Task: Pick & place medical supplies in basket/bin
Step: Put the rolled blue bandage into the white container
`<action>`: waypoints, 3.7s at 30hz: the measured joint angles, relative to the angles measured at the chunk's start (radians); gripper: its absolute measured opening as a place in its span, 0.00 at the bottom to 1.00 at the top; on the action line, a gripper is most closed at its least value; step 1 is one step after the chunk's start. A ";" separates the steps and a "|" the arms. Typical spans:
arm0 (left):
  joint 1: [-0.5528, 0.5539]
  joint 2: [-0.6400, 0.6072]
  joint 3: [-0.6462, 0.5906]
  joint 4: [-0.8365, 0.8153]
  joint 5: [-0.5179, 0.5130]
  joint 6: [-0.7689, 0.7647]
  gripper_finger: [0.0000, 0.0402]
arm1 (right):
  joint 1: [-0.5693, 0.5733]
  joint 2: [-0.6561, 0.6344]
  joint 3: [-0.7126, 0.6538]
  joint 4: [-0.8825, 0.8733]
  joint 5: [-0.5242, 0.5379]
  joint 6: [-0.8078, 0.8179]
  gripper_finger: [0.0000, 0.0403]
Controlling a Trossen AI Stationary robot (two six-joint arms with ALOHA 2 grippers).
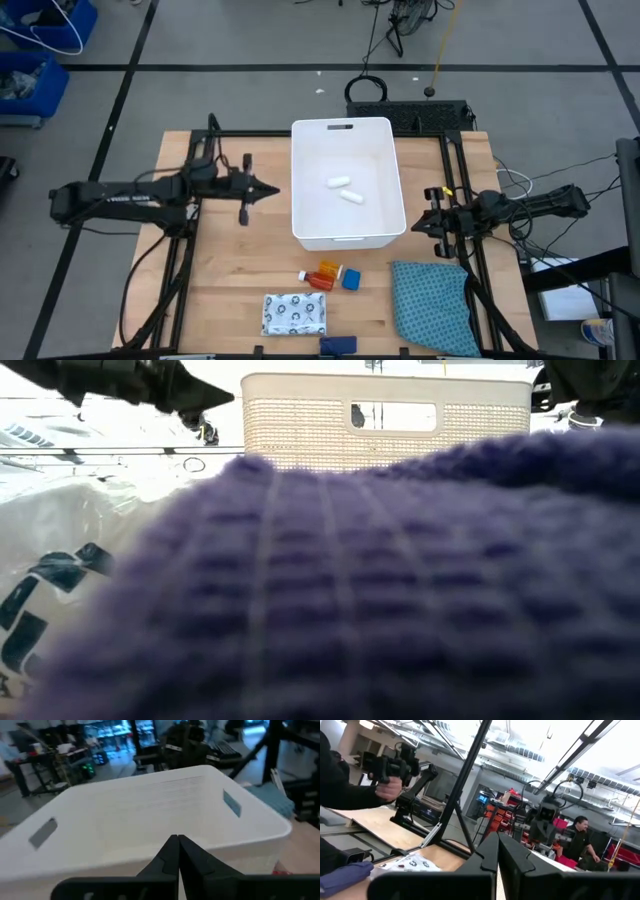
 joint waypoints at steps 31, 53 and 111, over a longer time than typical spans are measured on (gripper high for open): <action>-0.028 -0.003 -0.295 0.458 0.006 -0.037 0.04 | 0.000 0.019 0.000 -0.009 0.185 0.019 0.00; -0.028 -0.003 -0.294 0.456 0.005 -0.039 0.04 | 0.384 0.666 0.700 -0.478 0.538 0.000 0.34; -0.028 -0.003 -0.294 0.429 0.008 -0.063 0.04 | 0.534 1.489 0.830 -0.413 0.855 0.879 0.95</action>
